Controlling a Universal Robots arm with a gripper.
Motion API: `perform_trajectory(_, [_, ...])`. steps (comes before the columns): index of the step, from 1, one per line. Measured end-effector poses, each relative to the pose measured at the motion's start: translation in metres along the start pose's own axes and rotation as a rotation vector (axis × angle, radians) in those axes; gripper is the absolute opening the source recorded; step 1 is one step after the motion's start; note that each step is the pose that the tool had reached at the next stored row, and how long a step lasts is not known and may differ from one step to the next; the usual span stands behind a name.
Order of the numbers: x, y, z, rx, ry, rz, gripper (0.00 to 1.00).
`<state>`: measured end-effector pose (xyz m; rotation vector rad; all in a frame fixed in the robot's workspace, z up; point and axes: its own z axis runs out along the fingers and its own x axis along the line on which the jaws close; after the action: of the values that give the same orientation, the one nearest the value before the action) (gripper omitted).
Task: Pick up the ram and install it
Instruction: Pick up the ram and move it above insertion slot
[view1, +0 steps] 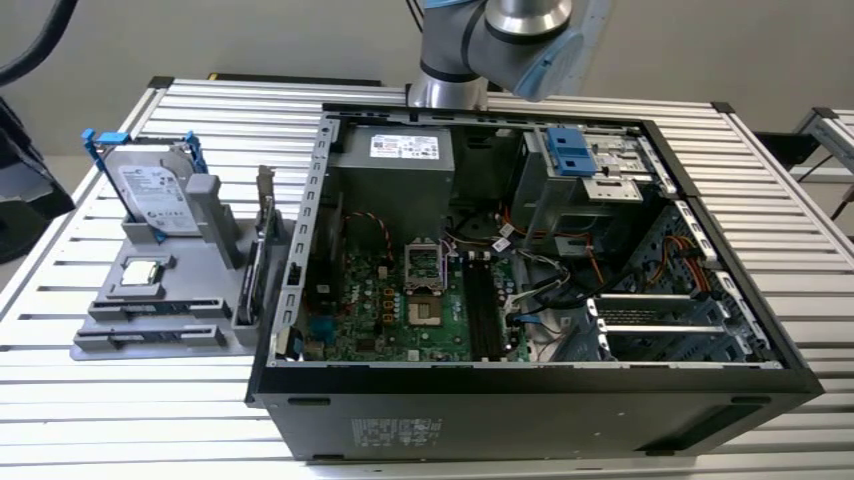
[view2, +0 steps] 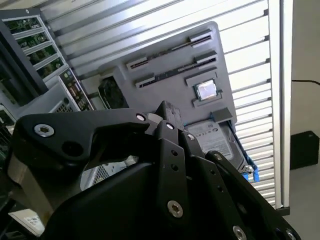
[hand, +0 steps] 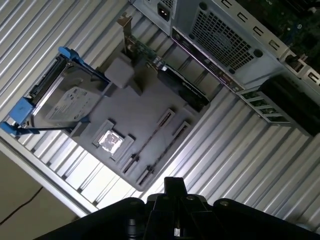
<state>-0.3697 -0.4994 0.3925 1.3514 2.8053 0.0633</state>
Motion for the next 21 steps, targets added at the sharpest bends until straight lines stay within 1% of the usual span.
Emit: perform_trajectory(21, [0.0016, -0.002, -0.0002, 0.0016, -0.0107, 0.221, 0.0])
